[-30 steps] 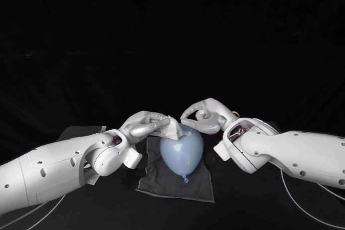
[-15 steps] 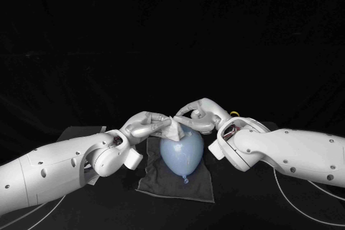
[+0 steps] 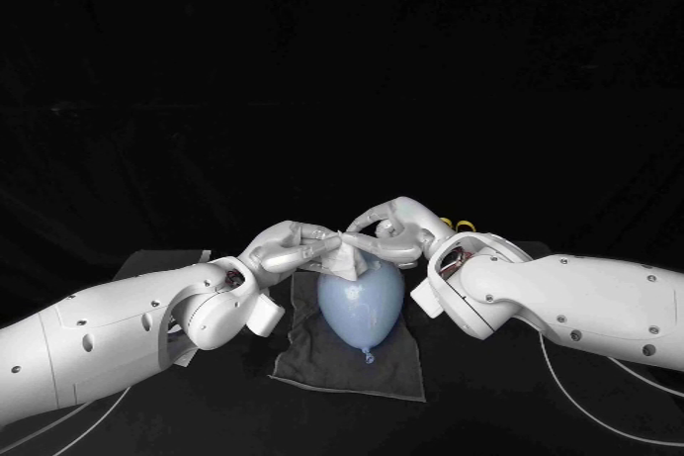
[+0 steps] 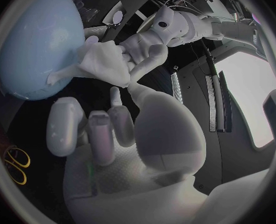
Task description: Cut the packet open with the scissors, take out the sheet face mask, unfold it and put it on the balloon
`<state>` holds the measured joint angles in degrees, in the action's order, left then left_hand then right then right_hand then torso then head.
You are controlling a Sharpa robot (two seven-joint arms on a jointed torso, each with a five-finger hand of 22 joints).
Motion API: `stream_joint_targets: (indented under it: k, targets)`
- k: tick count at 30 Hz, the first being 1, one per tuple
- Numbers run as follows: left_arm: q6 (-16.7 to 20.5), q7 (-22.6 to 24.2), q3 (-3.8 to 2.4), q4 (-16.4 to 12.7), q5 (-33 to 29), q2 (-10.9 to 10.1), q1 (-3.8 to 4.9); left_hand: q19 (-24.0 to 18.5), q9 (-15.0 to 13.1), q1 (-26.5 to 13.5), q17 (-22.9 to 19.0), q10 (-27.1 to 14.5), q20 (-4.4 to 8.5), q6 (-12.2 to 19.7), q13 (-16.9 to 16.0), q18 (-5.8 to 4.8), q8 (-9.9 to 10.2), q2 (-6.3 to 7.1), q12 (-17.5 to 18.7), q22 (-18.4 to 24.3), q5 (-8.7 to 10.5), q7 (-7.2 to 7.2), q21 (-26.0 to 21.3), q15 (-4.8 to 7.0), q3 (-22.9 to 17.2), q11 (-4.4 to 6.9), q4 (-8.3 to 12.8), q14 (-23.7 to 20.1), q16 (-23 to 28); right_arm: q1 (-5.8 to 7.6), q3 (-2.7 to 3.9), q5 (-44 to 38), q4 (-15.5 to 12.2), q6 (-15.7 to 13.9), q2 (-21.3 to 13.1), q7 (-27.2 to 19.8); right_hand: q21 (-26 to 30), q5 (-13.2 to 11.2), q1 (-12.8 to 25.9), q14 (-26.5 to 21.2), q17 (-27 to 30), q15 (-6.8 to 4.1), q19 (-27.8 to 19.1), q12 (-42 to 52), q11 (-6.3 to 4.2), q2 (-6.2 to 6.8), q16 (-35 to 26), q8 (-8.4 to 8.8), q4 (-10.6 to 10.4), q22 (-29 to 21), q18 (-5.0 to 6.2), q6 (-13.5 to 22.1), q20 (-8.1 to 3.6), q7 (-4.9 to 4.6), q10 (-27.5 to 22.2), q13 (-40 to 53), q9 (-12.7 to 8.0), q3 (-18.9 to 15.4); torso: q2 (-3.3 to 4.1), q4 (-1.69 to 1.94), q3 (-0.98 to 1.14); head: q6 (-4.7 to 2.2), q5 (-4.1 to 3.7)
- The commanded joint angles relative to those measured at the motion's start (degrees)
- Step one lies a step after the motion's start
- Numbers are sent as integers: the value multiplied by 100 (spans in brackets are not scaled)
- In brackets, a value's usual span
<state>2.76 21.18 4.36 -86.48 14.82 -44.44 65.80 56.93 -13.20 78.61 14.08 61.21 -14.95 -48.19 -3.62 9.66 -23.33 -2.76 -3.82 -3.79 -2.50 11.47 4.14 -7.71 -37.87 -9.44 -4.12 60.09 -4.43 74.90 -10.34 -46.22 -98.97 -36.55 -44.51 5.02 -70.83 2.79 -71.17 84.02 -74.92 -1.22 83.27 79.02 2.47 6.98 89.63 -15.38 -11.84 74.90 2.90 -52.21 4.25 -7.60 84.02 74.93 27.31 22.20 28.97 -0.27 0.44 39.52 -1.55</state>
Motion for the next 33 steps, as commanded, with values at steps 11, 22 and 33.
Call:
stream_joint_targets:
  k: [11,22,33]
  targets:
    - [-91,54,-9,-21,18,17,9,-22,-9,70,5,3,-13,-34,3,95,-19,-6,9,-8,-27,15,8,3,22,3,17,-44,5,-14,2,-52,-23,106,44,-23,-171,-1,-691,598,-1508,-137,58,151,-159,-348,37,-152,355,1065,49,-582,-42,234,146,923,67,200,-1,0,-1,15,-3]
    - [-85,51,-9,-19,18,12,9,-21,-15,72,8,7,-13,-33,3,94,-23,-6,9,-9,-27,14,9,3,24,3,14,-43,3,-22,2,-131,-41,-208,38,-120,-388,1,-904,598,-1508,-257,138,337,-284,-391,37,-487,696,1120,6,-818,-166,366,266,1036,278,505,0,-2,1,19,-4]
    - [-70,47,-9,-5,-29,-4,9,-21,-17,73,10,9,-12,-34,3,94,-24,-4,9,-9,-28,16,9,3,25,4,13,-43,2,-29,3,-173,-73,-445,-28,-198,-456,1,-859,598,-1508,-268,162,355,-294,-377,37,-560,740,1137,-7,-814,-182,375,282,1048,330,591,-2,0,1,24,-4]
